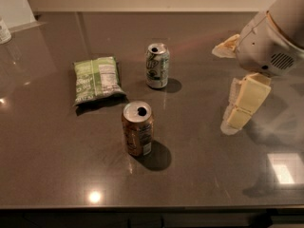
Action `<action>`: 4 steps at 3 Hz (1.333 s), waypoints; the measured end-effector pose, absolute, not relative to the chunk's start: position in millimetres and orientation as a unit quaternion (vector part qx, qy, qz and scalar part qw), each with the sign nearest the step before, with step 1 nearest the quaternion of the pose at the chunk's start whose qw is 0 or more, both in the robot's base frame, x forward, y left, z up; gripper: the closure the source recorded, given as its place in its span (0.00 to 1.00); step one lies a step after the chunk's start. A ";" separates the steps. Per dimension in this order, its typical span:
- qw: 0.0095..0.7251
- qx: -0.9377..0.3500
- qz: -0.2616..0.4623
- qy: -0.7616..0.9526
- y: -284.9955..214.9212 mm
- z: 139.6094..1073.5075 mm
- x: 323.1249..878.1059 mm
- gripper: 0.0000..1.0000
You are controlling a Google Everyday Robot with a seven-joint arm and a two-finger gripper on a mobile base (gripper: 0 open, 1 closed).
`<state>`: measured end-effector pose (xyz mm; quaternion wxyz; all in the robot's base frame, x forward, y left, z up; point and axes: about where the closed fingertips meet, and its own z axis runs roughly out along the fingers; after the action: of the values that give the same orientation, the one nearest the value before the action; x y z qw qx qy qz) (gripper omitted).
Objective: Pick orange can
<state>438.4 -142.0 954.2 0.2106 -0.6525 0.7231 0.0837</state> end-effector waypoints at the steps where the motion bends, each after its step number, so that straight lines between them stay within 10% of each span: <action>1: 0.226 -0.675 0.138 0.688 -100.7 940.0 437.0 0.00; 4: 0.237 -0.721 0.266 0.594 -8.3 904.1 414.2 0.00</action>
Offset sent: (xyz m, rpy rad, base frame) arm -0.0204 0.1185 -0.0424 0.3011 0.1241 0.3110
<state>414.2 -8.3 904.1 0.2367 -0.7212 0.5940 0.2665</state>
